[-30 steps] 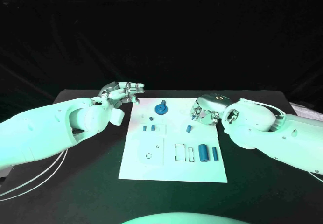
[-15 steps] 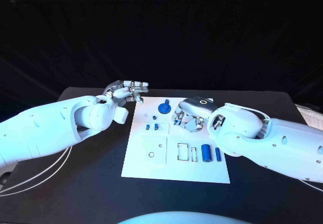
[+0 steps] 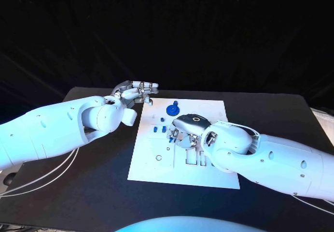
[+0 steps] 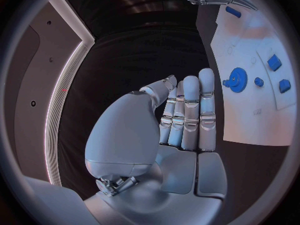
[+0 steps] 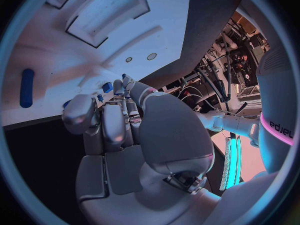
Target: Assemble the parts on the task board
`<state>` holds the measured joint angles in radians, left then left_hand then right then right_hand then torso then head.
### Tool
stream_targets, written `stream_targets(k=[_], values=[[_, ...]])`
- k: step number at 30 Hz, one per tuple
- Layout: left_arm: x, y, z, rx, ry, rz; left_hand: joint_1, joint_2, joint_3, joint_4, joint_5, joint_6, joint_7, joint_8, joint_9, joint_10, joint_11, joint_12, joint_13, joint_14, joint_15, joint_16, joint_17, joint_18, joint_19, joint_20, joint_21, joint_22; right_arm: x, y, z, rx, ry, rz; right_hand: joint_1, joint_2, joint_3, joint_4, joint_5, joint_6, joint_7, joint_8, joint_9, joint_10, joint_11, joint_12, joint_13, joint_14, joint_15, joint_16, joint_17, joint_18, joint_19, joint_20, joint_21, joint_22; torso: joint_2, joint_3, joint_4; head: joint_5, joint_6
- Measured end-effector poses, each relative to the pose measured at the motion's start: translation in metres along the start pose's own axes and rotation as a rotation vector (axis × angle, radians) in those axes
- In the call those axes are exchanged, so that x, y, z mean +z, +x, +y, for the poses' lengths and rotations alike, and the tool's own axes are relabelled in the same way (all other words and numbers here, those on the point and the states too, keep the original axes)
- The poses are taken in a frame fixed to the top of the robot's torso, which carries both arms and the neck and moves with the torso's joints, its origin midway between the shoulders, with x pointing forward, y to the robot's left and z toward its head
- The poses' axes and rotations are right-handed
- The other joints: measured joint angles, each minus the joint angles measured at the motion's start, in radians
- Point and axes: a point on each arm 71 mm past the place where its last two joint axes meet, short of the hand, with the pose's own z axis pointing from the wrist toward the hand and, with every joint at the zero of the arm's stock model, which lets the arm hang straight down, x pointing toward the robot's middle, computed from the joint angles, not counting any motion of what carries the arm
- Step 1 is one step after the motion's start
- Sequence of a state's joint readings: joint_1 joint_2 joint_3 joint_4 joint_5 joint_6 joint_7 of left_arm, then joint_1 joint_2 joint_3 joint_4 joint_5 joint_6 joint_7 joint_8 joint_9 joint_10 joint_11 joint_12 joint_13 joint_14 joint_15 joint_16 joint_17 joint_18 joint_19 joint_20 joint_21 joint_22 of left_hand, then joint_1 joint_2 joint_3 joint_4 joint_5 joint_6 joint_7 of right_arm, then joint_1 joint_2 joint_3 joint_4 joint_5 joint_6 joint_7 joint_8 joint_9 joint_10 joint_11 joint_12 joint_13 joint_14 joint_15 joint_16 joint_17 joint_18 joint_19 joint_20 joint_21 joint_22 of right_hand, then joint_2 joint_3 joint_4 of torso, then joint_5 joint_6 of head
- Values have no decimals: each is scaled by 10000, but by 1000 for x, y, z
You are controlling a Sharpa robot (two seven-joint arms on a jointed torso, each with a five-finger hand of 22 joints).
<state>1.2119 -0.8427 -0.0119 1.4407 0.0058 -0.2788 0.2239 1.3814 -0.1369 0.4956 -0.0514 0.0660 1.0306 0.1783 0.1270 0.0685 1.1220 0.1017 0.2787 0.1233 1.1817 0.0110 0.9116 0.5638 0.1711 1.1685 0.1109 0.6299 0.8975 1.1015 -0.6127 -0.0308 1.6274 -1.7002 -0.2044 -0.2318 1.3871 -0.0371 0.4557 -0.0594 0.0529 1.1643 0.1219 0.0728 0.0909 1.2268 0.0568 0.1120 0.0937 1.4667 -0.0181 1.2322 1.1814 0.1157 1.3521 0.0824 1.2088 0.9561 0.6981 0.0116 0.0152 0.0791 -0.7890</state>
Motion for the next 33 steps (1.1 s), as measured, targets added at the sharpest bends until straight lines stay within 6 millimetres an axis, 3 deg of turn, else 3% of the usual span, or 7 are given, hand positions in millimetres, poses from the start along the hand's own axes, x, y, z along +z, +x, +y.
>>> stream_targets(k=[14,33], values=[[1,2,0,17,-16,73,0,0,0,0,0,0,0,0,-8,0,0,0,-2,0,0,0,2,0,0,0,0,0,6,18,6,157,-134,357,0,0,-1,1,-13,14,16,-49,-8,1,2,-39,-7,0,0,0,1,0,0,0,0,-2,5,11,6,91,-105],[1,3,0,65,-40,115,0,0,0,0,0,1,0,0,-7,1,0,0,-3,0,0,0,2,0,0,0,1,1,6,21,5,-46,-72,614,-83,-1,41,-11,-14,-4,25,-34,-3,17,19,-77,-24,-1,0,0,1,0,-1,1,-1,-14,-5,5,1,120,-175]])
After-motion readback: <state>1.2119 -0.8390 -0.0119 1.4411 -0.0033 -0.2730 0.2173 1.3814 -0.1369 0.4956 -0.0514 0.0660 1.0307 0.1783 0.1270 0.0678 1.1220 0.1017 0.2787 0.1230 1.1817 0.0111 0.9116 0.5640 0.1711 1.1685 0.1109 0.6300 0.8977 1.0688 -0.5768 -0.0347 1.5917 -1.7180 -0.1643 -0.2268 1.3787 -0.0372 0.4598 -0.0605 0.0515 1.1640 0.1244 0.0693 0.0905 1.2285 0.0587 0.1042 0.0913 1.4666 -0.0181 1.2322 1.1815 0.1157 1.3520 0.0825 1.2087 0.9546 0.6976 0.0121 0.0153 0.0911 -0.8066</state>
